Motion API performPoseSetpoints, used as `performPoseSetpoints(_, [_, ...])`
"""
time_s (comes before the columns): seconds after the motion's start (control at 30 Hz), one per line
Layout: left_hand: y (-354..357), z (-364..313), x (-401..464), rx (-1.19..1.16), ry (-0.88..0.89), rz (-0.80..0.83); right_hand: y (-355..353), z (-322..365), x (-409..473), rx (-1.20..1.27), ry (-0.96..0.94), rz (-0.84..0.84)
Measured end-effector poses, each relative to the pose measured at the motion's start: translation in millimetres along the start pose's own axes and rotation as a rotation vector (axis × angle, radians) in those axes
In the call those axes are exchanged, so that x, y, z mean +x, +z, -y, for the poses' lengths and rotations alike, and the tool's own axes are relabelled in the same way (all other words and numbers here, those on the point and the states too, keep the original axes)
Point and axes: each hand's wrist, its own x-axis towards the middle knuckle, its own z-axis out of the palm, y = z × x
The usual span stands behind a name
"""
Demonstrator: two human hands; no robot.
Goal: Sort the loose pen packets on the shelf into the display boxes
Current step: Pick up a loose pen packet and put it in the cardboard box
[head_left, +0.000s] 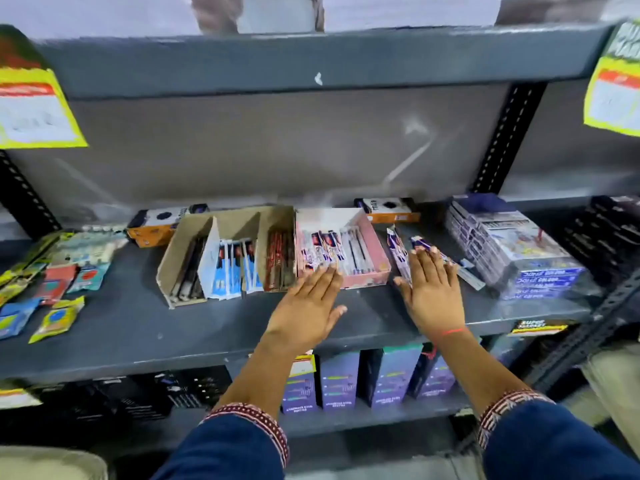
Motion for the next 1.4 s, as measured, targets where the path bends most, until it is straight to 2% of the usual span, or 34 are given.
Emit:
performPoseSetpoints(0.03, [6.0, -1.8, 3.8, -0.006, 0.009, 0.056, 5.4, -3.0, 1.7, 0.062, 0.038, 0.002])
performPoseSetpoints(0.13, [20.1, -6.6, 14.5, -0.029, 0.056, 0.047, 19.8, -12.5, 6.7, 0.166, 0.172, 0.064])
performPoseSetpoints(0.23, [27.2, -5.3, 19.0, -0.005, 0.127, 0.001, 29.8, -18.2, 10.6, 0.229, 0.278, 0.002])
performPoseSetpoints(0.3, [26.7, -3.8, 17.3, 0.0, 0.17, 0.04, 31.5, -20.4, 12.2, 0.273, 0.37, -0.003])
performPoseSetpoints(0.4, [23.2, -6.4, 15.7, -0.023, 0.231, 0.171, 33.6, -21.8, 13.2, 0.297, 0.41, 0.009])
performPoseSetpoints(0.53, [26.4, -8.8, 16.4, -0.033, 0.289, 0.137, 31.7, -19.1, 14.0, 0.308, 0.467, 0.01])
performPoseSetpoints(0.73, [36.1, -4.5, 15.0, -0.181, 0.238, 0.209, 17.5, -15.8, 23.5, 0.31, 0.595, 0.149])
performPoseSetpoints(0.87, [36.2, -4.2, 13.1, -0.168, 0.273, 0.223, 9.7, -13.8, 37.6, 0.36, 0.672, 0.191])
performPoseSetpoints(1.03, [34.7, -2.2, 13.7, -0.244, 0.255, 0.211, 4.7, -18.4, 52.6, 0.667, 0.863, 0.234])
performPoseSetpoints(1.13, [37.4, -2.0, 13.4, -0.255, 0.255, 0.201, -2.9, -24.1, 53.3, 0.846, 0.958, 0.187])
performPoseSetpoints(1.2, [38.2, -1.5, 13.2, -0.272, 0.257, 0.196, -6.7, -27.1, 46.4, 1.078, 1.057, 0.138])
performPoseSetpoints(1.27, [38.5, -1.5, 12.8, -0.285, 0.259, 0.196, -8.8, -27.9, 35.0, 1.315, 1.129, 0.162])
performPoseSetpoints(1.4, [40.6, 0.0, 13.0, -0.285, 0.254, 0.193, -23.2, -16.6, 9.4, 1.768, 1.115, 0.221])
